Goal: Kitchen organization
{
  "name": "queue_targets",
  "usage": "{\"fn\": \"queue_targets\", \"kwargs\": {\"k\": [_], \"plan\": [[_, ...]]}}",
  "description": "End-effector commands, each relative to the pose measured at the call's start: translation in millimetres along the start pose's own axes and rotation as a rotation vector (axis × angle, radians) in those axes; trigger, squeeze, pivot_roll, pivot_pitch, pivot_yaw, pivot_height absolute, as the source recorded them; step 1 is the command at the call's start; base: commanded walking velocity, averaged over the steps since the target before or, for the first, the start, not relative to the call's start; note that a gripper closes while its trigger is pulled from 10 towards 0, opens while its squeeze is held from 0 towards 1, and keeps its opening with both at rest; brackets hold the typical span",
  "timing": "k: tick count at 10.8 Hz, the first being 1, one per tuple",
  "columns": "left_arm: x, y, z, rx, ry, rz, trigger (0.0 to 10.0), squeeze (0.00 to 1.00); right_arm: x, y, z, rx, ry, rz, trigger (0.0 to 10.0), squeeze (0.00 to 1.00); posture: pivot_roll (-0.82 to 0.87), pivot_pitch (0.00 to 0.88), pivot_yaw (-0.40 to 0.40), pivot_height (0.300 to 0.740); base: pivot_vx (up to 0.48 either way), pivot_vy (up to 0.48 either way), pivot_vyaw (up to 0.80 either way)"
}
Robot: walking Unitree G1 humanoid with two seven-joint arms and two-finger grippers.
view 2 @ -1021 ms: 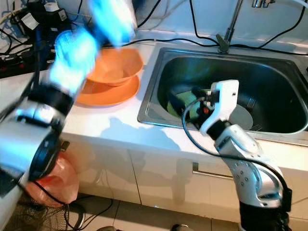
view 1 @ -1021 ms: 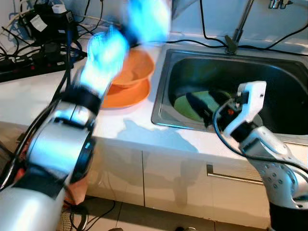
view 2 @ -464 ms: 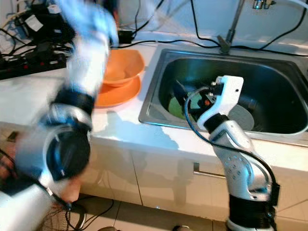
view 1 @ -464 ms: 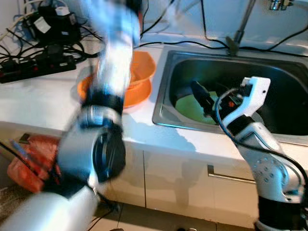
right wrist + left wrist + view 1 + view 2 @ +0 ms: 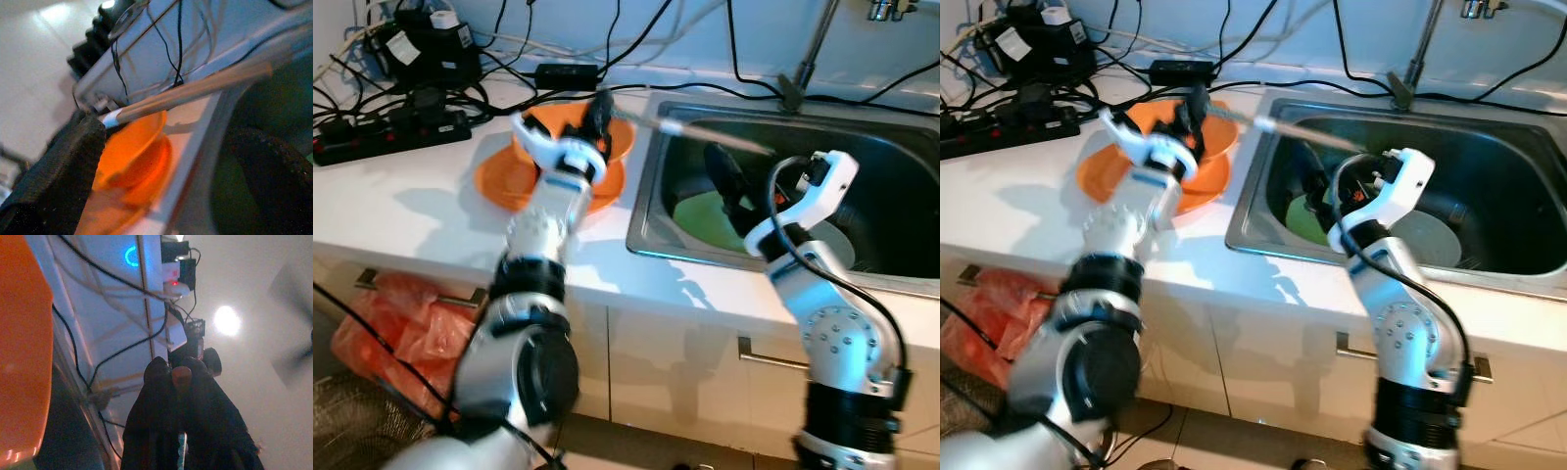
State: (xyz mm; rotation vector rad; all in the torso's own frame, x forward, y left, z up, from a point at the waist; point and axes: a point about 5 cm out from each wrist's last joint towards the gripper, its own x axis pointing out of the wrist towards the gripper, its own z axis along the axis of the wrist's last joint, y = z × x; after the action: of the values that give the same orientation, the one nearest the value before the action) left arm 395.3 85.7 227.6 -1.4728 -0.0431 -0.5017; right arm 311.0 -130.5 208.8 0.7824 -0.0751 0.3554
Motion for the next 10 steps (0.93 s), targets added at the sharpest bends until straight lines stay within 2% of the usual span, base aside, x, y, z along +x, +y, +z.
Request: {"fn": "queue_targets", "kwargs": {"k": [1,3,5,7,10], "plan": [[-0.4,-5.8,-7,-0.023,0.019,-0.015,0.0,0.00,5.3,3.0,4,0.088,-0.031,0.004,10.0,0.00,0.00,0.029,0.008,0.740,0.000,0.000,0.00],[-2.3,-6.4,-16,-0.038,0.036,-0.008,0.0,0.00,13.9,9.9,1,0.157,-0.041,0.031,10.0,0.00,0.00,0.030,0.006,0.740,0.000,0.000,0.00],[-4.4,-9.9,-19,-0.046,0.045,-0.007,0.0,0.00,20.1,12.2,1,0.178,-0.046,0.041,10.0,0.00,0.00,0.034,0.003,0.740,0.000,0.000,0.00],[-9.4,-2.8,-25,-0.063,0.053,0.026,0.0,0.00,26.0,11.6,1,0.202,-0.064,0.028,10.0,0.00,0.00,0.037,0.004,0.740,0.000,0.000,0.00],[-12.4,-1.8,-38,-0.087,0.088,0.036,0.0,0.00,34.5,16.3,2,0.225,-0.079,0.046,10.0,0.00,-0.01,0.040,0.009,0.740,0.000,0.000,0.00]]}}
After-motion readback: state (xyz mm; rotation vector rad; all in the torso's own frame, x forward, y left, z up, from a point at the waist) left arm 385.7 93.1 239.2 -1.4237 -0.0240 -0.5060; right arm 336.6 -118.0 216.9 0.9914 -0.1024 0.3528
